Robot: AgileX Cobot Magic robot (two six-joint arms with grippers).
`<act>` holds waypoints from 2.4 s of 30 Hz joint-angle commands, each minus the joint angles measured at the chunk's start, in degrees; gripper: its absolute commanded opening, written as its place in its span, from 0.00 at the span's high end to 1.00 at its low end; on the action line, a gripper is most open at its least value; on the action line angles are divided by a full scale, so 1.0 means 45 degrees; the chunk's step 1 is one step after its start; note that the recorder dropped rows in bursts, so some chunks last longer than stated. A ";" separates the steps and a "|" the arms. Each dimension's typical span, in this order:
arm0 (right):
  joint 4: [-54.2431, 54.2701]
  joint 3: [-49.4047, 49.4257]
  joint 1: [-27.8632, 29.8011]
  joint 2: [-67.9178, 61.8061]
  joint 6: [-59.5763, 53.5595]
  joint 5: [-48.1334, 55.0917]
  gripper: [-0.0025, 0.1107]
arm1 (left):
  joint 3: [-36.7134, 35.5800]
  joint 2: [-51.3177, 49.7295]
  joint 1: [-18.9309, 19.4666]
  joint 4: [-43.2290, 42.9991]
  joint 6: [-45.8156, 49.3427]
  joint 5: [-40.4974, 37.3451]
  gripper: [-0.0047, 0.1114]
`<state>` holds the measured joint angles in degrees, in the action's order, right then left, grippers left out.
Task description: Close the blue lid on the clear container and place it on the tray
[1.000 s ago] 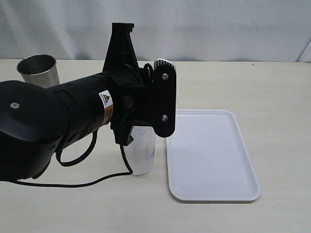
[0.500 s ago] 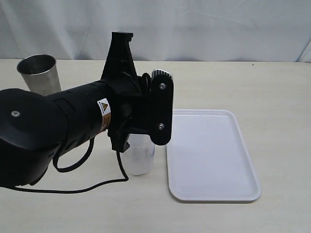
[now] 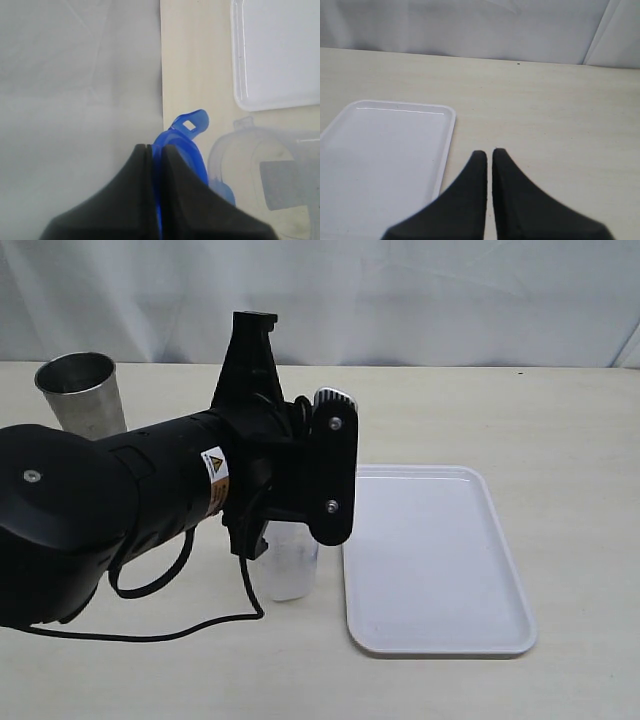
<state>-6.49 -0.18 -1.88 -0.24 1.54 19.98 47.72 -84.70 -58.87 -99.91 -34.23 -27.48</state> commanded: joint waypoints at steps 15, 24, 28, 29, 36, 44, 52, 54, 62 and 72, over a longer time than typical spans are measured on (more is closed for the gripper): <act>0.0010 0.0041 0.0087 0.0053 -0.0062 -0.0034 0.94 | -0.0058 0.0027 -0.0098 0.0737 -0.0112 0.0788 0.96; 0.0010 0.0041 0.0087 0.0053 -0.0062 -0.0034 0.94 | -0.0058 0.0027 -0.0580 0.1770 -0.0031 0.0691 0.96; 0.0010 0.0041 0.0087 0.0053 -0.0062 -0.0034 0.94 | -0.0058 0.0027 -0.0580 0.2232 -0.0031 0.0603 0.96; 0.0010 0.0041 0.0087 0.0053 -0.0062 -0.0034 0.94 | -0.0058 0.0027 -0.0580 0.2379 -0.0031 0.0636 0.96; 0.0010 0.0041 0.0087 0.0053 -0.0062 -0.0034 0.94 | -0.0058 0.0027 -0.0580 0.3184 0.0161 0.0916 0.96; 0.0010 0.0041 0.0087 0.0053 -0.0062 -0.0034 0.94 | -0.0058 0.0027 -0.0580 0.4765 0.1363 0.0863 0.96; 0.0010 0.0041 0.0087 0.0053 -0.0062 -0.0034 0.94 | -0.0058 0.0027 -0.0580 0.5452 0.1363 0.1056 0.96; 0.0010 0.0041 0.0087 0.0053 -0.0062 -0.0034 0.94 | -0.0058 0.0027 -0.0580 0.5756 0.1427 0.1056 0.96; 0.0010 0.0041 0.0087 0.0053 -0.0062 -0.0034 0.94 | -0.0058 0.0027 -0.0580 0.6531 0.1761 0.0811 0.96; 0.0010 0.0041 0.0087 0.0053 -0.0062 -0.0034 0.94 | -0.0058 0.0027 -0.0580 0.6817 0.2023 0.0756 0.96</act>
<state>-6.49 -0.18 -1.88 -0.24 1.54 19.98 47.62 -84.70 -61.27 -70.24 -25.26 -23.44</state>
